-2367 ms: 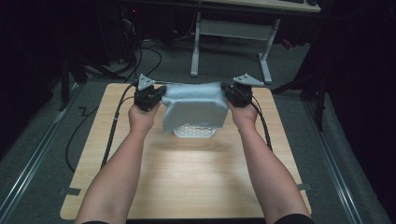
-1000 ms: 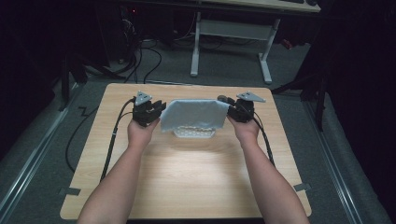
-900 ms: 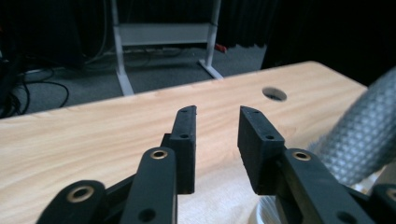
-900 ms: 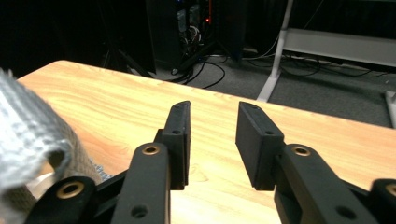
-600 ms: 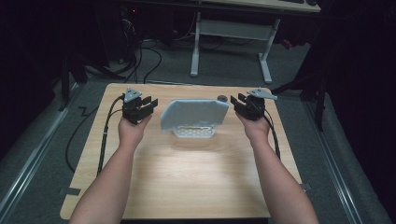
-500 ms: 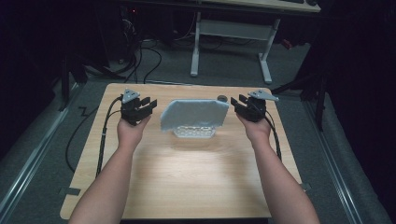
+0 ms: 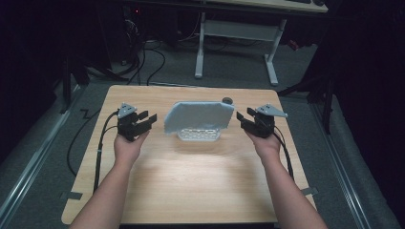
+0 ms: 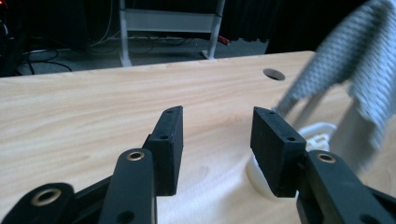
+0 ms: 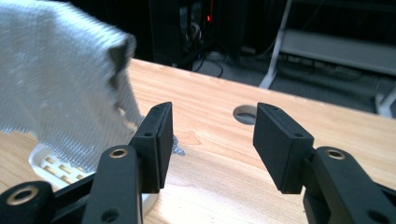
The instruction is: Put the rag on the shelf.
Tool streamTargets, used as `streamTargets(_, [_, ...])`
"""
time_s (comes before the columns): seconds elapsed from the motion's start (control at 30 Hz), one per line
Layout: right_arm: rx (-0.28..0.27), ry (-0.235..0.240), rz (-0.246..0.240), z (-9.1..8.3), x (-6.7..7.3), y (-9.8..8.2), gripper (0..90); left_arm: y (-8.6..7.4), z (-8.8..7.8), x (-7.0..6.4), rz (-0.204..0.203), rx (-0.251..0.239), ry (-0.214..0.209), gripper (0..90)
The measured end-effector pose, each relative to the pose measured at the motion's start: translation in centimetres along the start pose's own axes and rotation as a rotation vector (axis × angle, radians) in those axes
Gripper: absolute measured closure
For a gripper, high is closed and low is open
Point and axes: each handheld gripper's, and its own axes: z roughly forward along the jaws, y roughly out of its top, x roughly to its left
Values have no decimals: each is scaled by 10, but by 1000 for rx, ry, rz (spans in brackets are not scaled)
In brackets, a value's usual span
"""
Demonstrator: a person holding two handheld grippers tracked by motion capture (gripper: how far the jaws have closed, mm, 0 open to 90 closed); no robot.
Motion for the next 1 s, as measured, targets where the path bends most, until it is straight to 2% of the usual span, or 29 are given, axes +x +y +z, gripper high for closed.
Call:
streamTargets(0.07, [29, -3, -25, -5, 4, -2, 446, -7, -7, -2, -1, 1, -9, 544])
streamTargets(0.17, [7, -3, -65, -16, 11, -8, 432, -15, -16, -7, 12, 6, -18, 533])
streamTargets(0.23, [30, 12, -81, -24, 15, -10, 393, -22, -24, -11, 11, 12, -28, 523])
streamTargets(0.3, [-2, 14, -86, -33, 20, -16, 406, -28, -30, -14, 12, 13, -34, 517])
streamTargets(0.37, [-6, 14, -95, -41, 24, -22, 398, -34, -36, -18, 12, 19, -41, 510])
streamTargets(0.43, [24, 25, -107, -48, 29, -27, 382, -39, -43, -23, 25, 29, -45, 507])
streamTargets(0.5, [0, 24, -124, -57, 34, -35, 390, -45, -48, -29, 31, 36, -55, 497])
streamTargets(0.6, [17, 25, -147, -67, 41, -49, 392, -54, -56, -38, 40, 51, -70, 486])
streamTargets(0.73, [43, 37, -148, -75, 49, -69, 367, -67, -60, -54, 51, 74, -81, 466])
streamTargets(0.8, [58, 43, -125, -78, 52, -78, 368, -77, -60, -63, 27, 95, -105, 457])
streamTargets(0.87, [91, 46, -100, -80, 56, -86, 368, -91, -57, -77, 1, 140, -138, 450])
streamTargets(0.9, [105, 48, -100, -81, 58, -92, 367, -96, -56, -83, -2, 158, -153, 446])
streamTargets(1.0, [125, 46, -100, -84, 62, -104, 361, -113, -51, -107, 25, 243, -209, 446])
